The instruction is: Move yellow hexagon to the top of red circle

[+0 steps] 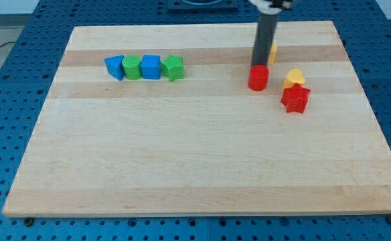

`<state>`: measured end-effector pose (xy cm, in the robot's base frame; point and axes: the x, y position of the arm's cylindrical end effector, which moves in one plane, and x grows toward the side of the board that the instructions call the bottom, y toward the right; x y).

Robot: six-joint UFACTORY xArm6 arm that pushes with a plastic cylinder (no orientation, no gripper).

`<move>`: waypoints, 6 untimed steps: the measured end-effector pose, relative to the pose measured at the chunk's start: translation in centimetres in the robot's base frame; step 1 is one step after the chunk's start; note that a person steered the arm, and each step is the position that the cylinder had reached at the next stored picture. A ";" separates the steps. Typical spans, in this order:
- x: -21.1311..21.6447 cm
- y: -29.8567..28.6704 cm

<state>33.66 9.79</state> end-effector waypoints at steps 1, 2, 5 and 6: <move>0.0 3.2; -0.7 9.5; -4.7 4.0; -3.0 2.0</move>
